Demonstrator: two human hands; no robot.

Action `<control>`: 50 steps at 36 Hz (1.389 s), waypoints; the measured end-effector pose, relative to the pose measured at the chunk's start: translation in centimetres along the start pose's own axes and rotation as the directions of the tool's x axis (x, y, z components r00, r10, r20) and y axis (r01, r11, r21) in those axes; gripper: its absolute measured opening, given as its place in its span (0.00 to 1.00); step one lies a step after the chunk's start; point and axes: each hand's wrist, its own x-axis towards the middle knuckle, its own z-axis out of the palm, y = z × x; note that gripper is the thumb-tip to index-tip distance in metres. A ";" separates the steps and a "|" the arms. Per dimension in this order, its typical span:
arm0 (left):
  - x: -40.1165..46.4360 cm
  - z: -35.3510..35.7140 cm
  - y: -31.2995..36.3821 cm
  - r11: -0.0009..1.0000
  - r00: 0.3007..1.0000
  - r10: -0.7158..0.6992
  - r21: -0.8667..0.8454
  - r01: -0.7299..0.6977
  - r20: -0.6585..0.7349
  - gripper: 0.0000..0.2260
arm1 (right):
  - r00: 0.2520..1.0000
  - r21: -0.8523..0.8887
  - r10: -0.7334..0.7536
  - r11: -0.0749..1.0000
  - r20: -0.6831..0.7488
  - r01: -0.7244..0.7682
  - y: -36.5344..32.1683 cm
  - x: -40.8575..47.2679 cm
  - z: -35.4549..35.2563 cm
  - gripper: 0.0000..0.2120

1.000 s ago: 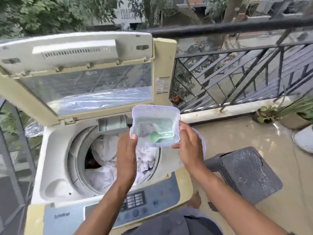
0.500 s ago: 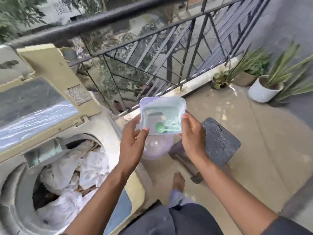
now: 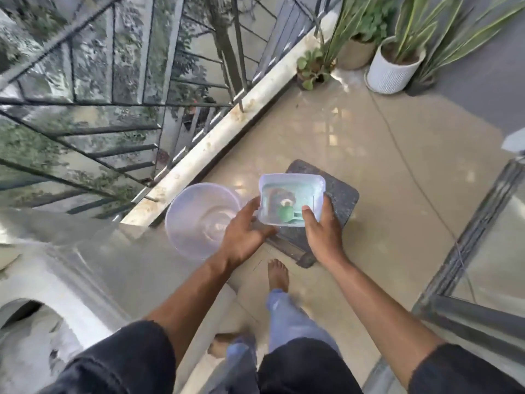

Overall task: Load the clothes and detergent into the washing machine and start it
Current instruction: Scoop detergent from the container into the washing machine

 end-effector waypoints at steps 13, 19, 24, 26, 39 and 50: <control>11.9 8.4 -1.3 0.985 0.966 -0.143 0.130 0.117 0.214 0.36 | 0.974 -0.054 0.214 0.976 0.068 -0.210 8.9 8.7 -0.3 0.33; 15.0 9.5 -2.4 0.966 0.951 -0.224 0.175 0.188 0.212 0.45 | 0.971 -0.066 0.235 0.971 0.054 -0.231 10.5 10.4 -0.2 0.26; 15.9 10.1 -2.9 0.966 0.950 -0.234 0.163 0.202 0.207 0.37 | 0.966 -0.061 0.247 0.968 0.072 -0.243 11.2 10.8 0.6 0.22; 16.0 10.1 -3.2 0.968 0.955 -0.224 0.154 0.196 0.194 0.35 | 0.965 -0.085 0.255 0.965 0.067 -0.250 11.6 11.0 0.8 0.23; 9.9 5.2 -3.5 0.982 0.983 -0.178 0.075 0.174 0.050 0.21 | 0.967 -0.182 0.116 0.970 -0.225 -0.159 9.3 7.2 -1.0 0.17; -2.1 -4.2 -6.0 0.981 0.971 -0.154 -0.148 0.127 -0.183 0.19 | 0.987 -0.056 -0.153 0.986 0.054 0.156 -0.3 -0.7 4.3 0.12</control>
